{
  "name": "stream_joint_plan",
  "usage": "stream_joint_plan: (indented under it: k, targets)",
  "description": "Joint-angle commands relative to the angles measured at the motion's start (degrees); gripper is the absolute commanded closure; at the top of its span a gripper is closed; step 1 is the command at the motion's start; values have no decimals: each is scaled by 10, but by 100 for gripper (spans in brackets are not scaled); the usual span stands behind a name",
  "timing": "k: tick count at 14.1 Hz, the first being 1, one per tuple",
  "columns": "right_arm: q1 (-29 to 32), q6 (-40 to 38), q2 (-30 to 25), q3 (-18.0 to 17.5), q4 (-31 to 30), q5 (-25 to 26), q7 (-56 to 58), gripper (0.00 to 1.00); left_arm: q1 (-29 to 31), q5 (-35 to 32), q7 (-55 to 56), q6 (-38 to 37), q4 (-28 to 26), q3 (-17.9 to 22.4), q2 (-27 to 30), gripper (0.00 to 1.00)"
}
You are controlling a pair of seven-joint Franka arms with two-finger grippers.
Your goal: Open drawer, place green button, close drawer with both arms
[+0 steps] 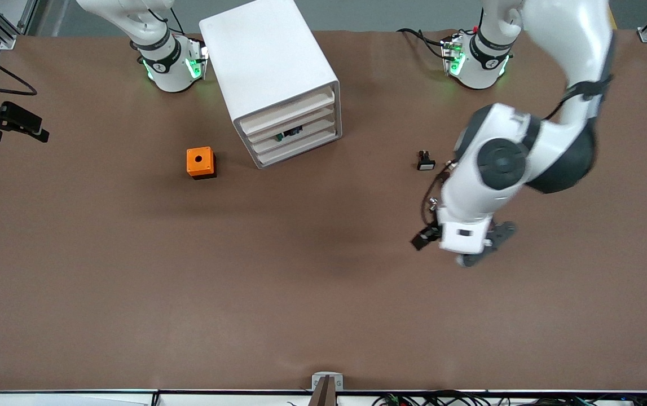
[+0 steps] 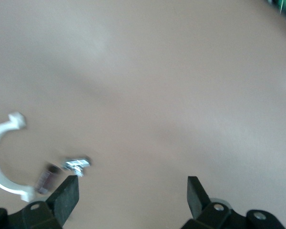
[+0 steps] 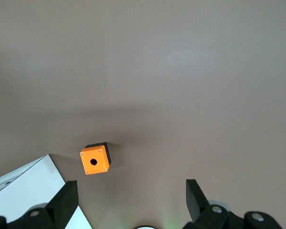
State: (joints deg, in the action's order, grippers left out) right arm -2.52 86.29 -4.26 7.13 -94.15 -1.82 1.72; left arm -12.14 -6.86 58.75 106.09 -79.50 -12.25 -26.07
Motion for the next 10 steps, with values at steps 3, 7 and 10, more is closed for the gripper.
stream_joint_plan:
  k: [3, 7, 10]
  targets:
    - [9, 23, -18, -4, -16, 5, 26, 0, 80, 0, -170, -82, -23, -7, 126, 0]
    - [10, 34, -18, -3, -16, 6, 39, 0, 127, 18, -337, -147, -79, -4, 238, 0]
    - [10, 37, -19, -3, -14, 7, 42, 0, 128, 58, -464, -165, -161, 52, 329, 0]
